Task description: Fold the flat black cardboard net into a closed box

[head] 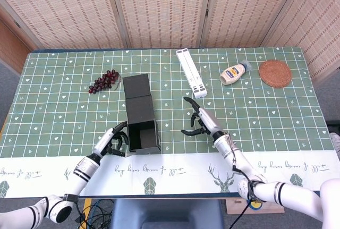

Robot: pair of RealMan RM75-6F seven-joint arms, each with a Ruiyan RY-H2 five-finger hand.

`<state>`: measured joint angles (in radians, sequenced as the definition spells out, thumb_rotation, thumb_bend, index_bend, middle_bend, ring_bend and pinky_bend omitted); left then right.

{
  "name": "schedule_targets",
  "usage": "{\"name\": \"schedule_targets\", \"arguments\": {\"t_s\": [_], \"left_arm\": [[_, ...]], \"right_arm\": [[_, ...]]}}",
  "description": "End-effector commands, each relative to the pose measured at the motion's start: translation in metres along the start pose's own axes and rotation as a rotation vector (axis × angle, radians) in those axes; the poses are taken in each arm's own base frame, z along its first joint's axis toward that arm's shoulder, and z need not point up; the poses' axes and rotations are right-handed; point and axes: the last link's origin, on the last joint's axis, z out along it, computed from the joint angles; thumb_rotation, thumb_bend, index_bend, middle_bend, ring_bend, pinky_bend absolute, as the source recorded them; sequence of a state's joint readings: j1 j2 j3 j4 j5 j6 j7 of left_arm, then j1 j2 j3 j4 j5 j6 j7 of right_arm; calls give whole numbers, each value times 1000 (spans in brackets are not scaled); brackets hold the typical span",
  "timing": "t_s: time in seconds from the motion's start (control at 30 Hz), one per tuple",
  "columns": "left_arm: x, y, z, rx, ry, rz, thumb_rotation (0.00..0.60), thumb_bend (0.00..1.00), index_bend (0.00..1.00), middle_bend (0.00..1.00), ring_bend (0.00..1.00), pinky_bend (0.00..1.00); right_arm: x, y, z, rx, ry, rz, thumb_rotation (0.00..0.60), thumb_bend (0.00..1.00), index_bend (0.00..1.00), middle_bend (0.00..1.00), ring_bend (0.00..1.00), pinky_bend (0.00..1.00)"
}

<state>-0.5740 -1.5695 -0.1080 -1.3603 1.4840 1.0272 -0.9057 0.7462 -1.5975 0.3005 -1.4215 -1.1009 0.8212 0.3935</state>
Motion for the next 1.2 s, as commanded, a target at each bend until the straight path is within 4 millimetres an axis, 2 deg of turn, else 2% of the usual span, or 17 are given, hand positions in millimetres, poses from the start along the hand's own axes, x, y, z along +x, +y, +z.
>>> {"name": "schedule_targets", "arguments": {"t_s": [0.03,0.23,0.4,0.53,0.77,1.0,1.2], "left_arm": [[-1,8,-12,-23,-31,-5,600,0,401,374,554,741],[-10,23,-24,-62,-98,22,600,0,401,374,550,741],[-22,31,-24,-74,-160,42,600,0,400,374,547,740],[-29,33,-19,-73,-188,66,600,0,396,374,546,740],[-29,22,-8,-13,-192,101,600,0,384,374,537,740],[-21,9,3,54,-135,129,600,0,376,374,536,739],[-14,4,8,96,-57,133,600,0,370,374,534,740]], "right_arm": [[-12,-7,15,1,-3,17,600,209,0,45,612,999],[-33,-24,40,20,-6,52,600,210,0,46,612,999],[-50,-46,56,61,1,110,600,210,0,55,612,999],[-58,-62,61,105,27,170,600,129,0,79,627,999],[-59,-84,53,152,-28,299,600,6,0,111,635,999],[-56,-98,33,168,-162,308,600,0,0,141,634,999],[-56,-103,25,161,-252,215,600,0,0,169,634,999]]}}
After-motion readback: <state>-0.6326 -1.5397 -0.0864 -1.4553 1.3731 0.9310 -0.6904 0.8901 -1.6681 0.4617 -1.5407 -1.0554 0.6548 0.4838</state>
